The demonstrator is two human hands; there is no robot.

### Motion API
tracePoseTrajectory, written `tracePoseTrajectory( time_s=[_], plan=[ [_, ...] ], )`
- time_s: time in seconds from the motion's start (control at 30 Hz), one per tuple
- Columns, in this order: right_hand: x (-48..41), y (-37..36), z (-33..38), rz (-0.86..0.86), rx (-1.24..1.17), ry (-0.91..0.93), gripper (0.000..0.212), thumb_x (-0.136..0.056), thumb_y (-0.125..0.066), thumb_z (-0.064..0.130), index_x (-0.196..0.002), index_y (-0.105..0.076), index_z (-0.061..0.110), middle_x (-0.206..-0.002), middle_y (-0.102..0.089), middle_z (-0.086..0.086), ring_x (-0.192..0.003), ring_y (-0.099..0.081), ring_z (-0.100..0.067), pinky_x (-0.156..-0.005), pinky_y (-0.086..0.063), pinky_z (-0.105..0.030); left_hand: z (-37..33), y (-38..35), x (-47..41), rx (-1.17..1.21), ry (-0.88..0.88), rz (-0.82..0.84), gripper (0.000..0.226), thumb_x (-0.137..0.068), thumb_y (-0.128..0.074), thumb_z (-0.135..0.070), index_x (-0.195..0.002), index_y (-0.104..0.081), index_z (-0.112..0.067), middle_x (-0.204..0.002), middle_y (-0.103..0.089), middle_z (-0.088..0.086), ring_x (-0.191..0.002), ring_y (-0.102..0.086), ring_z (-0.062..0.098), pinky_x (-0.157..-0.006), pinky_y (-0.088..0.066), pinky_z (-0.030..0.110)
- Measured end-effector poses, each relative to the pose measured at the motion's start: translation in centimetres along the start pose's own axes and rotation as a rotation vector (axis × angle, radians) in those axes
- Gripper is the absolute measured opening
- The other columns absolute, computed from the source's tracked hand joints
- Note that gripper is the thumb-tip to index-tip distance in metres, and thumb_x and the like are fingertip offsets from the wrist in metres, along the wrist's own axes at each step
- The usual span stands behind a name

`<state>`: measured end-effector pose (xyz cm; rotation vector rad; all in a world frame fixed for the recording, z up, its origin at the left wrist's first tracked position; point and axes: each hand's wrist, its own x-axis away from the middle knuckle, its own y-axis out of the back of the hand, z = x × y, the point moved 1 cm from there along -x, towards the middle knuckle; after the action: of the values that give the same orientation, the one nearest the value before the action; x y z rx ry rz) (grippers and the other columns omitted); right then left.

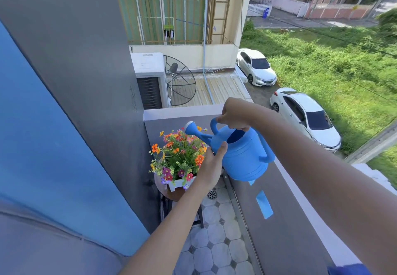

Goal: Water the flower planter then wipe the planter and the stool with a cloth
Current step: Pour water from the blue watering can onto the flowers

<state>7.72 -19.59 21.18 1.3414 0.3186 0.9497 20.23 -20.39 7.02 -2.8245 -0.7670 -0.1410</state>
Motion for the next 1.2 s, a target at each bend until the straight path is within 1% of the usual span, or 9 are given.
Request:
tracePoseTrajectory(
  time_s=[0.1, 0.43, 0.63, 0.73, 0.77, 0.8, 0.83, 1.0, 1.2],
  plan=[
    [0.7, -0.4, 0.8, 0.045, 0.015, 0.073, 0.028, -0.100, -0.058, 0.032, -0.091, -0.061, 0.006, -0.079, -0.062, -0.011, -0.068, -0.057, -0.029, -0.054, -0.047, -0.031, 0.7, 0.2, 0.9, -0.004, 0.012, -0.035, 0.060, -0.087, -0.050, -0.068, -0.132, -0.046, -0.028, -0.131, -0.058, -0.002, -0.112, -0.056, 0.008, -0.093, -0.046, 0.032],
    [2.8, -1.6, 0.0, 0.105, 0.018, 0.257, 0.042, -0.098, -0.055, 0.029, -0.064, -0.045, 0.007, -0.061, -0.049, -0.013, -0.036, -0.036, -0.023, -0.045, -0.034, -0.023, 0.8, -1.7, 4.2, 0.004, 0.046, -0.161, 0.031, -0.100, -0.048, -0.041, -0.129, -0.041, -0.033, -0.116, -0.056, -0.026, -0.109, -0.054, -0.005, -0.100, -0.045, 0.033],
    [4.4, -1.8, -1.0, 0.126, 0.007, 0.288, 0.044, -0.100, -0.055, 0.033, -0.066, -0.044, 0.008, -0.066, -0.053, -0.014, -0.037, -0.036, -0.023, -0.045, -0.035, -0.023, 1.5, -3.3, 5.8, 0.022, 0.016, -0.211, 0.051, -0.092, -0.055, -0.054, -0.130, -0.049, -0.021, -0.104, -0.063, 0.007, -0.099, -0.061, 0.027, -0.093, -0.051, 0.043],
    [5.1, -1.7, -1.7, 0.135, -0.013, 0.264, 0.034, -0.100, -0.054, 0.029, -0.075, -0.051, 0.007, -0.067, -0.053, -0.015, -0.041, -0.038, -0.024, -0.043, -0.034, -0.022, 1.8, -3.8, 6.0, 0.001, 0.026, -0.200, 0.044, -0.097, -0.051, -0.046, -0.130, -0.048, -0.017, -0.099, -0.052, 0.021, -0.099, -0.052, 0.039, -0.076, -0.054, 0.029],
    [5.2, -1.6, -1.9, 0.135, -0.028, 0.252, 0.031, -0.100, -0.054, 0.028, -0.077, -0.051, 0.008, -0.069, -0.053, -0.015, -0.043, -0.038, -0.024, -0.042, -0.034, -0.022, 1.6, -4.0, 6.0, -0.001, 0.033, -0.190, 0.042, -0.097, -0.051, -0.047, -0.129, -0.049, -0.019, -0.093, -0.055, 0.018, -0.122, -0.039, 0.029, -0.070, -0.051, 0.021],
    [5.3, -1.4, -2.1, 0.131, -0.040, 0.240, 0.030, -0.101, -0.054, 0.028, -0.079, -0.053, 0.007, -0.070, -0.053, -0.016, -0.046, -0.041, -0.025, -0.042, -0.035, -0.022, 1.6, -4.0, 5.8, -0.004, 0.032, -0.172, 0.039, -0.097, -0.050, -0.049, -0.127, -0.049, -0.023, -0.089, -0.059, 0.007, -0.086, -0.046, 0.002, -0.070, -0.048, 0.018],
    [5.5, -1.2, -2.3, 0.122, -0.044, 0.226, 0.031, -0.101, -0.054, 0.030, -0.082, -0.057, 0.006, -0.072, -0.057, -0.015, -0.051, -0.047, -0.026, -0.045, -0.040, -0.024, 1.4, -4.2, 5.7, -0.009, 0.032, -0.168, 0.039, -0.096, -0.050, -0.051, -0.126, -0.049, -0.026, -0.096, -0.062, -0.003, -0.096, -0.060, 0.017, -0.074, -0.048, 0.020],
    [5.5, -0.3, -3.4, 0.079, -0.035, 0.169, 0.033, -0.101, -0.056, 0.035, -0.096, -0.065, 0.003, -0.087, -0.066, -0.014, -0.071, -0.060, -0.029, -0.053, -0.046, -0.026, 1.2, -5.2, 4.7, -0.064, 0.042, -0.121, 0.053, -0.091, -0.048, -0.064, -0.136, -0.045, -0.035, -0.128, -0.060, -0.013, -0.119, -0.057, 0.011, -0.098, -0.046, 0.040],
    [5.3, 0.8, -4.1, 0.078, 0.008, 0.113, 0.031, -0.102, -0.054, 0.029, -0.087, -0.058, 0.002, -0.076, -0.060, -0.014, -0.046, -0.045, -0.023, -0.046, -0.038, -0.024, 0.9, -5.7, 3.6, -0.068, 0.055, -0.056, 0.062, -0.071, -0.051, -0.086, -0.116, -0.050, -0.042, -0.093, -0.050, -0.005, -0.079, -0.046, 0.014, -0.072, -0.039, 0.037]
  ],
)
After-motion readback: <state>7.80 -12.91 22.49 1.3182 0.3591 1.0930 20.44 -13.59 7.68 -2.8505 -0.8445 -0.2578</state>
